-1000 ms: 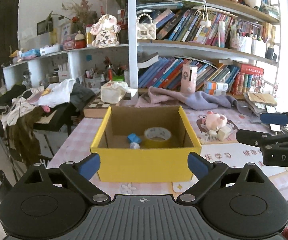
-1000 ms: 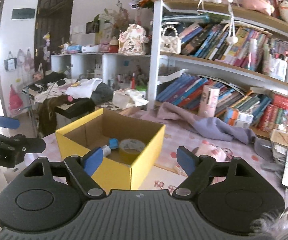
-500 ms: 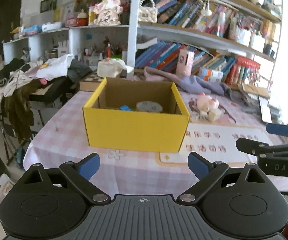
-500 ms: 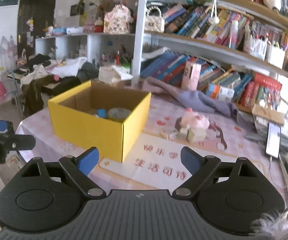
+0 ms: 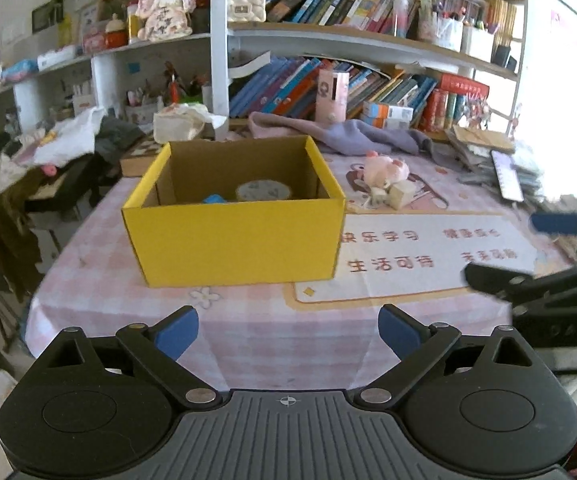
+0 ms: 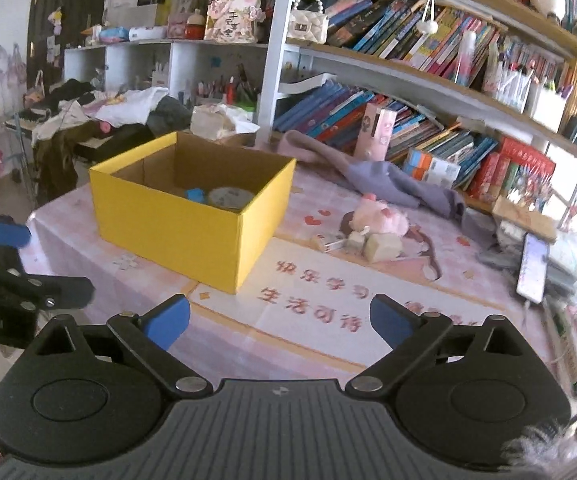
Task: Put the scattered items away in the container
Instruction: 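Lift both tools out of the box and move back toward the plush pig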
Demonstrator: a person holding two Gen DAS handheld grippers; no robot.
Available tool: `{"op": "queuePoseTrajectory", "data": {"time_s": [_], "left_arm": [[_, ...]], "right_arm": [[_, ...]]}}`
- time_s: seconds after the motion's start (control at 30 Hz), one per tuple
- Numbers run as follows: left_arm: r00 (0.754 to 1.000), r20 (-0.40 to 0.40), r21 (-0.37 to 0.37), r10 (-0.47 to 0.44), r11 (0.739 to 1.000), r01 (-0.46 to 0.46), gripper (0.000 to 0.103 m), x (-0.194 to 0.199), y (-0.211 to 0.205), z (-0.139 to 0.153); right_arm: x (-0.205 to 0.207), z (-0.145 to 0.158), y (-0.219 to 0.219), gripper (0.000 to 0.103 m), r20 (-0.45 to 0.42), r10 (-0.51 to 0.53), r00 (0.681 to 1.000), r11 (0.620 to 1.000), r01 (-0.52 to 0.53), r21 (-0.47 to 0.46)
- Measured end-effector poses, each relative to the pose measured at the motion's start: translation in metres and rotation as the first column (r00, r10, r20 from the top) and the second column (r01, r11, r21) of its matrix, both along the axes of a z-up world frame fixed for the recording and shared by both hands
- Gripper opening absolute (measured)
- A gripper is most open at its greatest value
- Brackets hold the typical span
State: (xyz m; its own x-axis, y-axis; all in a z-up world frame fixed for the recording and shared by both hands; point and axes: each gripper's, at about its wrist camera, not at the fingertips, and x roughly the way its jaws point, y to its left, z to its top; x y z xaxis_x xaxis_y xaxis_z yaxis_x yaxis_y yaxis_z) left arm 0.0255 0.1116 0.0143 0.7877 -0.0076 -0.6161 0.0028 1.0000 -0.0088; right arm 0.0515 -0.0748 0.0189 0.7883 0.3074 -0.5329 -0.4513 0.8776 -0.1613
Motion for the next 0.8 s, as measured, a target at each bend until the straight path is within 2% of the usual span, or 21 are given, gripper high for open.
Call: {"op": "queuePoseTrajectory", "data": {"time_s": [0.1, 0.3, 0.47, 0.8], "left_arm": [[1.0, -0.002, -0.002, -0.005, 1.0, 0.005, 0.099, 0.004, 0.0, 0.001], [0.998, -0.015, -0.005, -0.055, 0.998, 0.055, 0.1, 0.011, -0.011, -0.002], [0.993, -0.041, -0.015, -0.112, 0.994, 0.112, 0.101, 0.022, -0.026, -0.007], [0.977, -0.045, -0.038, -0.209, 0.977, 0.207, 0.101, 0.046, -0.056, -0.011]], "right_arm": [[0.003, -0.001, -0.005, 0.098, 0.034, -0.022, 0.999, 0.999, 0.023, -0.037], [0.007, -0.008, -0.012, 0.098, -0.025, -0.053, 0.998, 0.999, 0.053, -0.001], [0.009, -0.01, -0.019, 0.098, -0.035, -0.067, 0.997, 0.998, 0.066, -0.013], [0.018, -0.012, -0.047, 0.098, -0.052, -0.155, 0.987, 0.988, 0.154, -0.027]]}}
